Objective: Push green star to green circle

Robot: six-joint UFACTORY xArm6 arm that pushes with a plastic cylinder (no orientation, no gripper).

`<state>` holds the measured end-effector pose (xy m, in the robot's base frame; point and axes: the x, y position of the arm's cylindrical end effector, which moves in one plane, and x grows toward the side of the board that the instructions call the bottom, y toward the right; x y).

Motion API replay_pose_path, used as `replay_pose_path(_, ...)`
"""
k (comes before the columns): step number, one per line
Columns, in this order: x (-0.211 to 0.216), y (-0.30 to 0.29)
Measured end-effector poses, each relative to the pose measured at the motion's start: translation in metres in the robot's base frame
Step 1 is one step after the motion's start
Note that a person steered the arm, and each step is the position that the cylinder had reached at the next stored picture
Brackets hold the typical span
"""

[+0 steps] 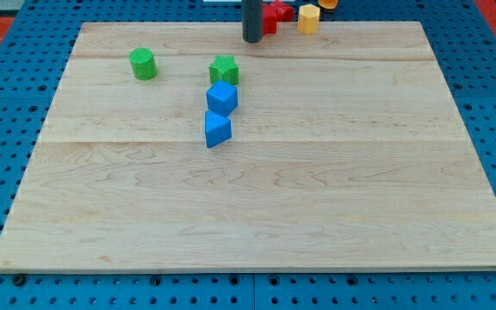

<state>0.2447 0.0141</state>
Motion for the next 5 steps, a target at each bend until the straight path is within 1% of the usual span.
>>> replay_pose_path(1, 0.005, 0.03)
replay_pose_path(2, -0.001, 0.063)
replay_pose_path(3, 0.011, 0.095)
replay_pose_path(4, 0.063, 0.066)
replay_pose_path(5, 0.071, -0.018)
